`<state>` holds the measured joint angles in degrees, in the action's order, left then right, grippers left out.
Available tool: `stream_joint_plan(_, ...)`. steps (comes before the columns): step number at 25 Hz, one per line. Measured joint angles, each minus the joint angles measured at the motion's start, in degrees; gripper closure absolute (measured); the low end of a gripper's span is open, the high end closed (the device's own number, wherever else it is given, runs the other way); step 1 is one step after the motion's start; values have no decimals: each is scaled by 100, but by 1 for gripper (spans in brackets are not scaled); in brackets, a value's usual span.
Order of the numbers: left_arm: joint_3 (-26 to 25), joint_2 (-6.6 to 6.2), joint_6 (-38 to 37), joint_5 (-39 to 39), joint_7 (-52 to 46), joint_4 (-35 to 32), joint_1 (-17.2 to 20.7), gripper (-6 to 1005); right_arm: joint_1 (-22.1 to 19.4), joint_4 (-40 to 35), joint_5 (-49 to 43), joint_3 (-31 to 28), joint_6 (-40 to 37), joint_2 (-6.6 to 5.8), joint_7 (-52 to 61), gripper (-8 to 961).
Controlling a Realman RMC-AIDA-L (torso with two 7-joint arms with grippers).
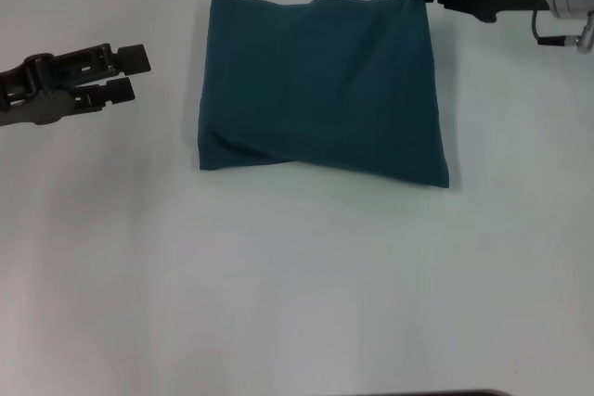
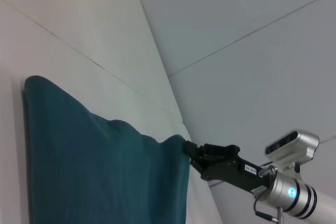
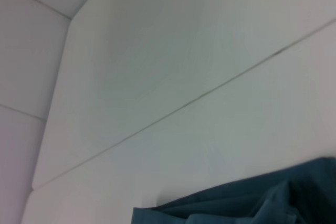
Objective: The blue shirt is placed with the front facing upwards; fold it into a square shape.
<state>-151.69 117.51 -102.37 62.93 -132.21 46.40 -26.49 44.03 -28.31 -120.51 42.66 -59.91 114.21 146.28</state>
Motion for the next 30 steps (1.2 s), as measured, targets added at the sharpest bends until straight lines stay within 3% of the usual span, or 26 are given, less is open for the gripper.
stream_joint_plan(7,7,7,-18,0,-35,0,-14,63,181,-51,-161,382,165,-79,-3,871)
stream_joint_plan(26,0,18,-41,0,-49,1,-33,62,118,-108,-332,341,280,-177,96,868)
stream_joint_plan(30,0,23,-42,0,-50,1,-10,62,61,-134,-347,349,-150,-378,164,867)
